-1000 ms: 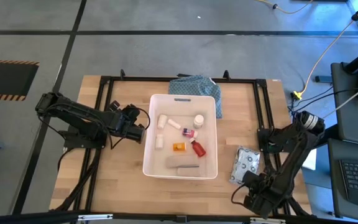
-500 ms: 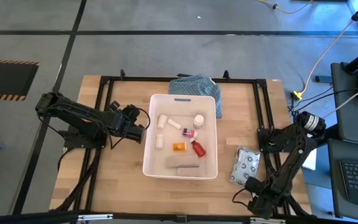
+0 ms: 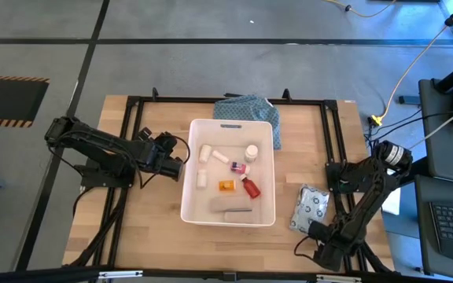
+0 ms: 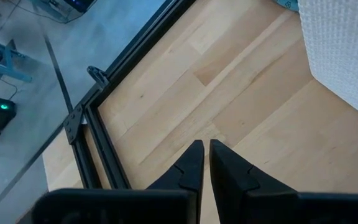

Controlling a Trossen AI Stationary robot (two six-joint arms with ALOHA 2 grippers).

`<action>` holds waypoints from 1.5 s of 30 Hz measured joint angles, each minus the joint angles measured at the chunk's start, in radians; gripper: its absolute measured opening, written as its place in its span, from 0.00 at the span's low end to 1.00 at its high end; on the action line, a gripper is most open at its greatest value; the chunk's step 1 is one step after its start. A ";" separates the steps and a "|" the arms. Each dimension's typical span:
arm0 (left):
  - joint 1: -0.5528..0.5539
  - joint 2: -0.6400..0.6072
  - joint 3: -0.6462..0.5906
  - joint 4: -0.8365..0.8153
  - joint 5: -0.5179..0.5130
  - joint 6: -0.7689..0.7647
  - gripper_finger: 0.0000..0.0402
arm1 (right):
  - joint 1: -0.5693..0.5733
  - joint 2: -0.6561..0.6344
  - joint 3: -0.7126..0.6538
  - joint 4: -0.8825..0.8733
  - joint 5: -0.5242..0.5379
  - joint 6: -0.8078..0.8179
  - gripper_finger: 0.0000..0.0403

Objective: Pick & place medical supplies in basket/bin
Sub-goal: Put the white rolled gauze into the white bin

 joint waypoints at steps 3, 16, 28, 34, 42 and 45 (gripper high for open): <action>0.000 0.000 0.000 0.000 0.000 0.000 0.05 | 0.001 0.001 0.000 0.006 0.023 -0.039 0.47; 0.000 0.000 0.000 0.000 -0.019 0.000 0.04 | 0.000 0.001 0.010 0.008 -0.018 -0.111 0.11; 0.000 0.000 0.000 0.000 -0.009 0.000 0.04 | -0.064 0.001 0.183 -0.058 0.091 -0.362 0.12; -0.001 0.000 0.000 0.001 0.032 0.000 0.05 | -0.141 0.001 0.329 -0.092 0.240 -0.689 0.11; -0.001 0.000 0.000 0.000 0.206 0.000 0.04 | -0.202 0.001 0.652 -0.313 0.472 -1.132 0.11; -0.001 0.000 0.000 0.001 0.223 0.000 0.05 | -0.234 0.000 0.762 -0.350 0.614 -1.345 0.11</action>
